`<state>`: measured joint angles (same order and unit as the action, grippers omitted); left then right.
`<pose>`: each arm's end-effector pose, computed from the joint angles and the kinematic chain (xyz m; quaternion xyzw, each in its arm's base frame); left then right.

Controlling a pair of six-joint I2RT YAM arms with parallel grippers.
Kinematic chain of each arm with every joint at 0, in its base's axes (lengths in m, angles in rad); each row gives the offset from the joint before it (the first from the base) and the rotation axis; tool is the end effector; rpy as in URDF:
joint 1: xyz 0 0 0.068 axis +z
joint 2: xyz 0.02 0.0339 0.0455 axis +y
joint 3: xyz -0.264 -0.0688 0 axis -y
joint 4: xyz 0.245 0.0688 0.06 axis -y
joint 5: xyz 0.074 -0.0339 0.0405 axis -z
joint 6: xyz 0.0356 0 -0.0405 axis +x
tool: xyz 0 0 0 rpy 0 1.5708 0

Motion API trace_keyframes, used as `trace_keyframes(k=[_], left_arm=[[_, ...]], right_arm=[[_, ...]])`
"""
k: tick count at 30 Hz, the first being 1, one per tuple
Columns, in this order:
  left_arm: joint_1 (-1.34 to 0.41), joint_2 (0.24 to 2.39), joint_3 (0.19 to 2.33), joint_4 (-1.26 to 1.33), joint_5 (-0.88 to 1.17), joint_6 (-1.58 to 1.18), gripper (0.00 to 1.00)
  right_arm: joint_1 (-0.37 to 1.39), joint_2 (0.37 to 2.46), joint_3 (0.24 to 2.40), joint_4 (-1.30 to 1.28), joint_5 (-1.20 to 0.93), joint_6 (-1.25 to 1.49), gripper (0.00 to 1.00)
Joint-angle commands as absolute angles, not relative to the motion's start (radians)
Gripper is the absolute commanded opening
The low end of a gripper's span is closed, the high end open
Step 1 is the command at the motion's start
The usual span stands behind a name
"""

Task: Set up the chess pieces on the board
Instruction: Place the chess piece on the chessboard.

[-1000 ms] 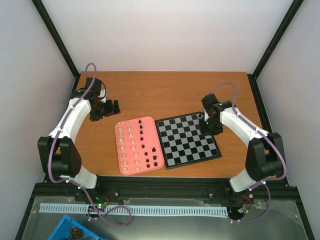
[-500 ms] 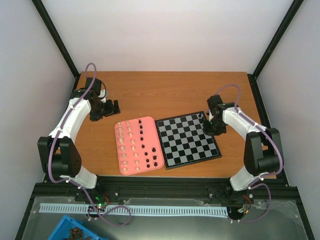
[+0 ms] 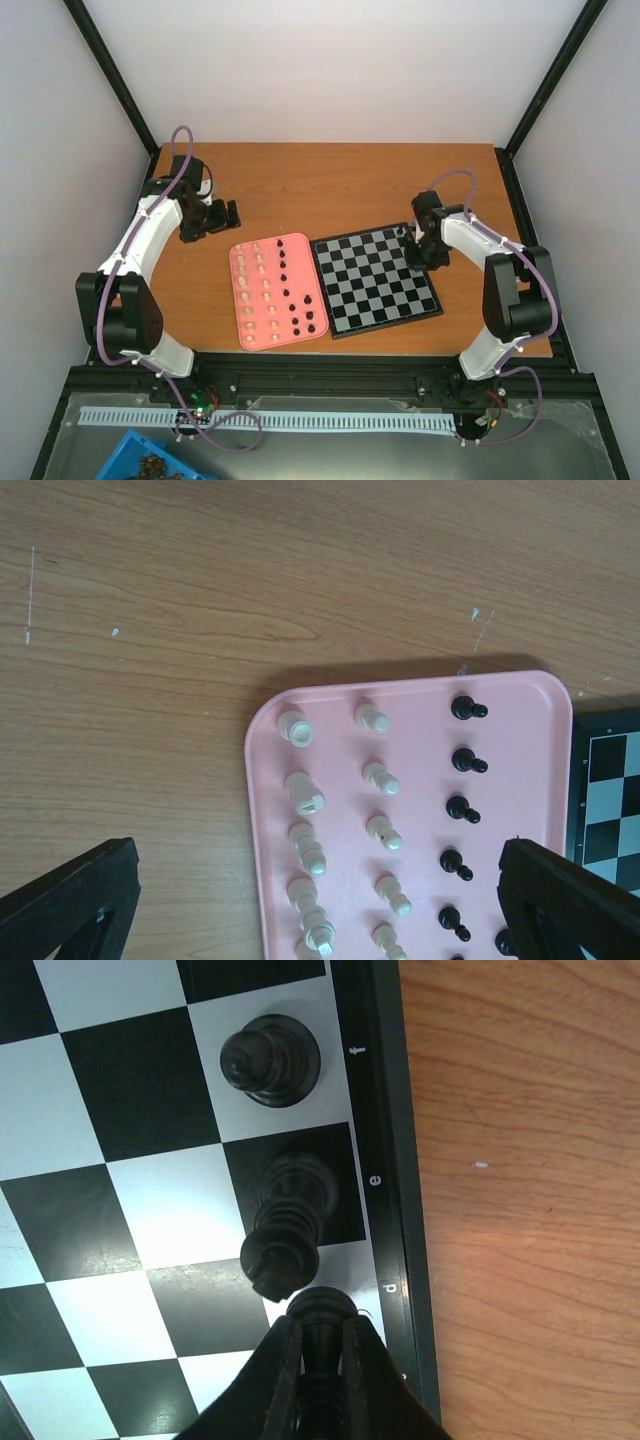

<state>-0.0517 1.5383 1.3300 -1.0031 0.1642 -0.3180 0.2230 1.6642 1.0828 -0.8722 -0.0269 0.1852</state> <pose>0.3012 -0.0214 0.2832 -0.1157 0.9739 -0.1121 0.1603 0.2876 0.0662 0.1831 -0.0197 0.9980 0.0250 0.0546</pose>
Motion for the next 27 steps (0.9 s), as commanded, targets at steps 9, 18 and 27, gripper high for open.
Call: trace_keyframes(k=[9,18,27], left_arm=[[-0.058,1.555,1.355,-1.012,0.153,-0.313,1.00],[-0.058,1.565,1.362,-1.012,0.155,-0.313,1.00],[-0.057,1.568,1.366,-1.016,0.153,-0.313,1.00]], right_arm=[[0.213,1.716,1.106,-0.841,0.000,0.182,0.06],[0.212,1.721,1.109,-0.850,0.011,0.174,0.12],[0.212,1.697,1.079,-0.845,-0.020,0.164,0.18]])
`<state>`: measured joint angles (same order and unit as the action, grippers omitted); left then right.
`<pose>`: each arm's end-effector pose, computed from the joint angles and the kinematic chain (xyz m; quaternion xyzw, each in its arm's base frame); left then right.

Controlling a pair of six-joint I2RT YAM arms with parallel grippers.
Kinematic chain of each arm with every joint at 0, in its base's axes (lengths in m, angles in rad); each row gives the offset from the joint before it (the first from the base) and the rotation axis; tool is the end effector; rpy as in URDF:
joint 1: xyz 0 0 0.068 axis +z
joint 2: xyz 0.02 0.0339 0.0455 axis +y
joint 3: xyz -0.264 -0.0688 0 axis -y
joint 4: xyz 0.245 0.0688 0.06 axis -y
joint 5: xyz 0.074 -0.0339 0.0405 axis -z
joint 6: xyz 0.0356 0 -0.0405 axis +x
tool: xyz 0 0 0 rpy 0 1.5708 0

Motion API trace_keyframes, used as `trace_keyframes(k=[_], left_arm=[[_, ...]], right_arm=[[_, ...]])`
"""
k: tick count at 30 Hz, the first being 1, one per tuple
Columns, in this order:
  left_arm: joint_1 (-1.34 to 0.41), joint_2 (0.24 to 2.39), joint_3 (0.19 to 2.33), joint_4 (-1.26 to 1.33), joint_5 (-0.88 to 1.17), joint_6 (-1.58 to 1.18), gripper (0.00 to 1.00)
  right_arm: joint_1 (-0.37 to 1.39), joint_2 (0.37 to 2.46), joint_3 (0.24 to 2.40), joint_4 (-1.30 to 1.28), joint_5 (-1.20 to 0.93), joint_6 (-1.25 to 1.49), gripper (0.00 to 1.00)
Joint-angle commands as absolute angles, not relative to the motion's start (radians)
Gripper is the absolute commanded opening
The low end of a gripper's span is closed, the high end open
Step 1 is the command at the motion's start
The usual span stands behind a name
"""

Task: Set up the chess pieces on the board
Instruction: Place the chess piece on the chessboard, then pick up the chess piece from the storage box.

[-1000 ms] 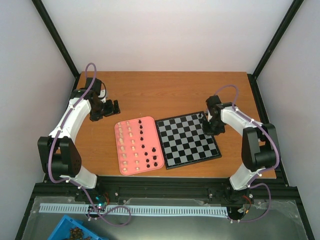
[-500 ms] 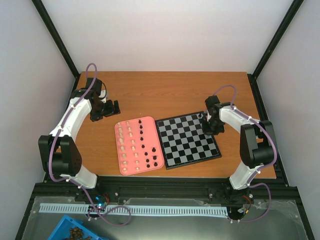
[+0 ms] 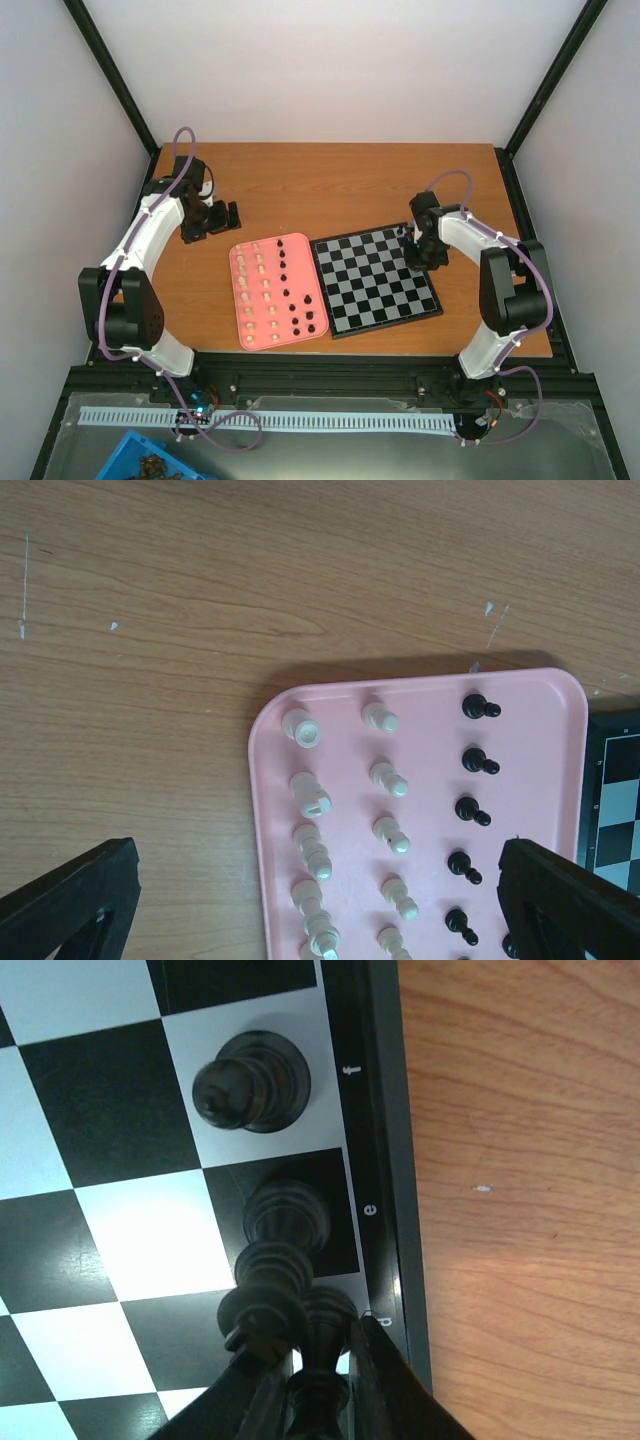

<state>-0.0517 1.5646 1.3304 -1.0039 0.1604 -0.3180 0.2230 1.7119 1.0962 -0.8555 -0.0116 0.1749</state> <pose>0.3055 -0.0215 0.2758 -0.1174 0.9761 -0.1080 0.1477 0.2951 0.0673 0.1733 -0.0243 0.9984 0.0155 0.0476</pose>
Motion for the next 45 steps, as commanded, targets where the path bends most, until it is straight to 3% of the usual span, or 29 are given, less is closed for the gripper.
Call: trace_keyframes(k=[1,13,21,29,40,45], left_arm=[[-0.058,1.569,1.367,-1.014,0.152,-0.313,1.00],[-0.058,1.562,1.361,-1.012,0.155,-0.314,1.00],[-0.057,1.562,1.363,-1.011,0.159,-0.316,1.00],[-0.058,1.566,1.372,-1.015,0.161,-0.317,1.00],[-0.058,1.572,1.381,-1.019,0.164,-0.318,1.00],[-0.058,1.568,1.376,-1.017,0.167,-0.319,1.00]], right_arm=[[0.212,1.694,1.075,-0.845,-0.025,0.162,0.19],[0.213,1.661,1.057,-0.850,-0.046,0.162,0.26],[0.213,1.598,1.087,-0.908,-0.047,0.171,0.44],[0.235,1.517,1.215,-1.004,-0.054,0.188,0.47],[0.685,1.776,1.550,-1.000,-0.037,0.219,0.52],[0.800,1.943,1.668,-0.985,-0.121,0.197,0.53]])
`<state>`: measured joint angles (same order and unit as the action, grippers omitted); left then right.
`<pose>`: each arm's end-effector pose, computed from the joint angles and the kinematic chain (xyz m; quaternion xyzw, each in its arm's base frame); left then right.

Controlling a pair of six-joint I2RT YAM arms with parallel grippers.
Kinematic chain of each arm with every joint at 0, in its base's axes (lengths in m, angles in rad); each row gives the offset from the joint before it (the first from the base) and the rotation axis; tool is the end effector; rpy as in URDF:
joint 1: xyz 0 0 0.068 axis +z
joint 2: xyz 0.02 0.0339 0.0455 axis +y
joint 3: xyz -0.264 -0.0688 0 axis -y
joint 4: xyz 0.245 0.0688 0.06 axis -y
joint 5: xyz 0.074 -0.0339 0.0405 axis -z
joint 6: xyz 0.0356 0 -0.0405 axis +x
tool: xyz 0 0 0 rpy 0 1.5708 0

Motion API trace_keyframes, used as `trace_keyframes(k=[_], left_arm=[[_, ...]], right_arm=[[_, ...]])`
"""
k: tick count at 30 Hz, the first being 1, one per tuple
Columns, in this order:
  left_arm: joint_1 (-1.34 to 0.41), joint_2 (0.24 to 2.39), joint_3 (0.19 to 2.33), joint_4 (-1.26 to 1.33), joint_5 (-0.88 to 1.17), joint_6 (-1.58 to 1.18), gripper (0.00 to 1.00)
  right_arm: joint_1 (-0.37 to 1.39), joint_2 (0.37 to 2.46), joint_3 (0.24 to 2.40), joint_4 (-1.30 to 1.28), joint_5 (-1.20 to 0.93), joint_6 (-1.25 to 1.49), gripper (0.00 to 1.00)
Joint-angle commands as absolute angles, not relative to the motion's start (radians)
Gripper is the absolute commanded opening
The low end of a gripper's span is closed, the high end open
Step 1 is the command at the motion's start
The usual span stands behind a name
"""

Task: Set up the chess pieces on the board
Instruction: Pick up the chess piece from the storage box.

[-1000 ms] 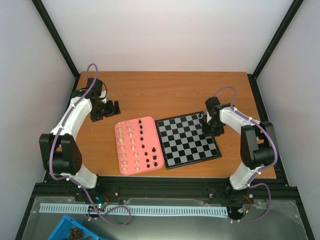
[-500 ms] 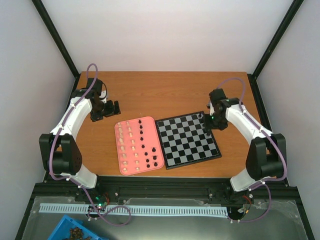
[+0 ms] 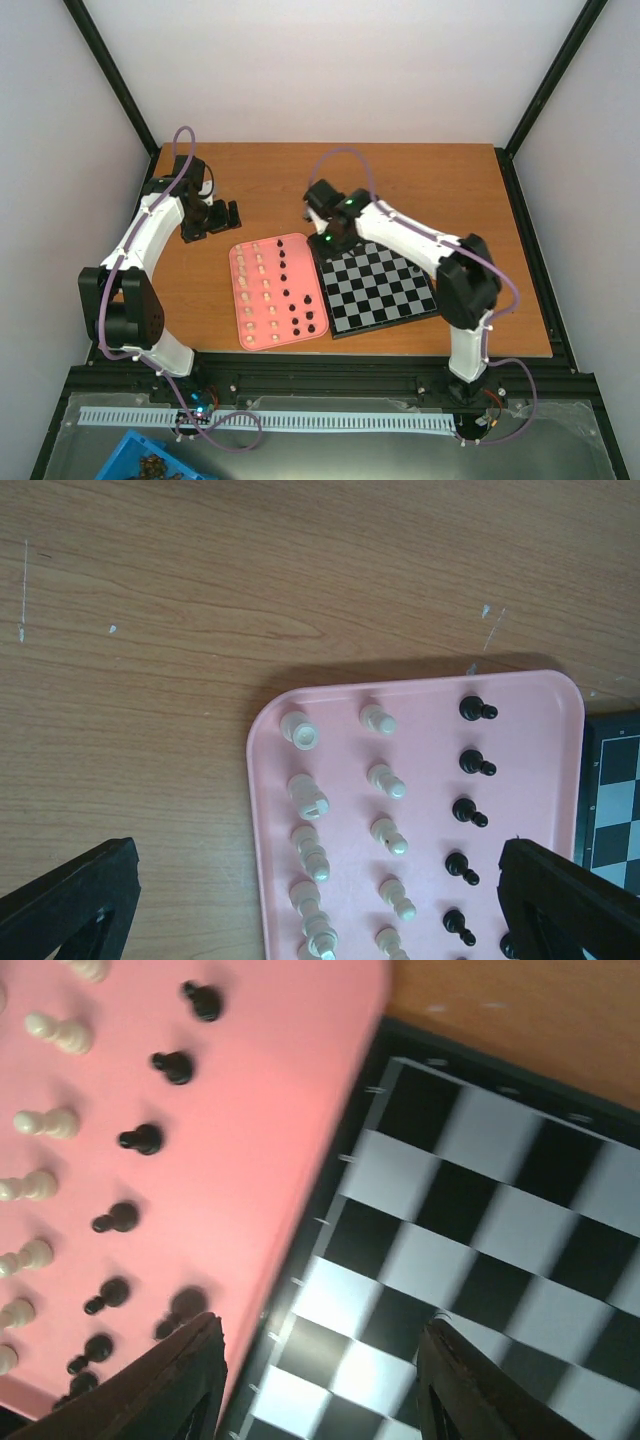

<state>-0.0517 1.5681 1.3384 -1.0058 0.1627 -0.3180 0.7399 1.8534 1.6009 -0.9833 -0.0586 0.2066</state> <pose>0.3067 -0.0216 0.2771 -0.1170 0.9758 -0.1093 0.1488 0.2806 0.2590 0.2605 -0.2644 0.9495 0.1017 0.1352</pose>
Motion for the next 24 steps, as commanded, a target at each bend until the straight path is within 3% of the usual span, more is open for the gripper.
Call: trace_keyframes(k=[1,15,24], left_arm=[[-0.058,1.567,1.375,-1.016,0.168,-0.319,1.00],[-0.058,1.540,1.342,-1.006,0.170,-0.319,1.00],[-0.058,1.522,1.322,-0.999,0.169,-0.319,1.00]], right_arm=[[0.813,1.968,1.685,-0.986,-0.134,0.193,0.53],[0.922,2.061,1.648,-1.027,-0.221,0.128,0.51],[0.928,2.083,1.610,-1.017,-0.244,0.131,0.45]])
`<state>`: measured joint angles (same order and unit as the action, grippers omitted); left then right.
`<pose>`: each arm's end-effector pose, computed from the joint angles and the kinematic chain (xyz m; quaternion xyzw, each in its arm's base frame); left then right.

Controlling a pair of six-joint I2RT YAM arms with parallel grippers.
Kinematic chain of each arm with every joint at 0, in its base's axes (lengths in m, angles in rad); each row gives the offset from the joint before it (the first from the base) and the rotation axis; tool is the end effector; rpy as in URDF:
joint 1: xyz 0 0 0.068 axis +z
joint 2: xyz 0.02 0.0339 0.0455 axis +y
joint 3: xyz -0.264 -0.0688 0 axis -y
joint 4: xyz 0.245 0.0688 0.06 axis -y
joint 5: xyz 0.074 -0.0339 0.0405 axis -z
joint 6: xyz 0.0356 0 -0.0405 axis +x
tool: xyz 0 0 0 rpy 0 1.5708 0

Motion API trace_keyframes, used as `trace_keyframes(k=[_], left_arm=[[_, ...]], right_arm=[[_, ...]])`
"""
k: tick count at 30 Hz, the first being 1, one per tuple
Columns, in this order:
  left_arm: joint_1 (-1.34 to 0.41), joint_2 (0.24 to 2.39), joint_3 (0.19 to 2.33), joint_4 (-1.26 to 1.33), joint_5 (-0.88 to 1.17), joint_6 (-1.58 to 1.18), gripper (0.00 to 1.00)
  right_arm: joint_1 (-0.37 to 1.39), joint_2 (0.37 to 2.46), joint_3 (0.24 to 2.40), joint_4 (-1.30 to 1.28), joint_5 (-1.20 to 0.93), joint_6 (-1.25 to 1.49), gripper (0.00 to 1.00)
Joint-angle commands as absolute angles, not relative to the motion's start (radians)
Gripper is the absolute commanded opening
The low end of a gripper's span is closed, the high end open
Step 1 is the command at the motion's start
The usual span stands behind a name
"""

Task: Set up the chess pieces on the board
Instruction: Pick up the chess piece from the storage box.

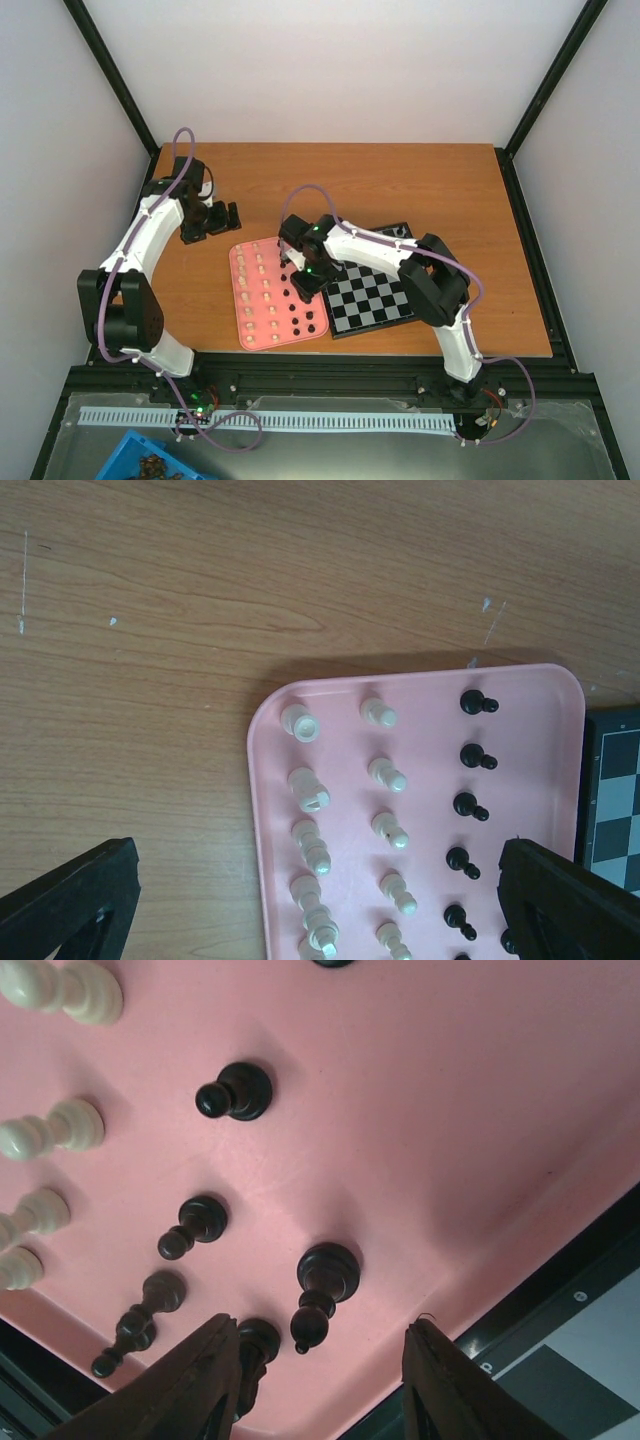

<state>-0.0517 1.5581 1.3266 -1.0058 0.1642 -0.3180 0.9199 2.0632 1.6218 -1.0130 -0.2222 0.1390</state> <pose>0.3039 -0.0216 0.2766 -0.1170 0.9759 -0.1099 0.1477 0.2389 0.3266 0.1877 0.3836 -0.9150 -0.1247 0.0060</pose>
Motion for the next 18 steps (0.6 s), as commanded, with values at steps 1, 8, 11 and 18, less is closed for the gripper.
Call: trace_keyframes(k=[1,8,11,18], left_arm=[[-0.057,1.522,1.322,-1.000,0.170,-0.319,1.00],[-0.057,1.524,1.321,-0.996,0.175,-0.321,1.00],[-0.058,1.523,1.318,-0.995,0.173,-0.320,1.00],[-0.058,1.525,1.316,-0.993,0.173,-0.319,1.00]], right_arm=[[0.928,2.086,1.610,-1.019,-0.250,0.132,0.44],[0.928,2.117,1.617,-1.021,-0.264,0.124,0.40],[0.928,2.126,1.625,-1.027,-0.267,0.121,0.37],[0.928,2.134,1.649,-1.042,-0.247,0.112,0.18]])
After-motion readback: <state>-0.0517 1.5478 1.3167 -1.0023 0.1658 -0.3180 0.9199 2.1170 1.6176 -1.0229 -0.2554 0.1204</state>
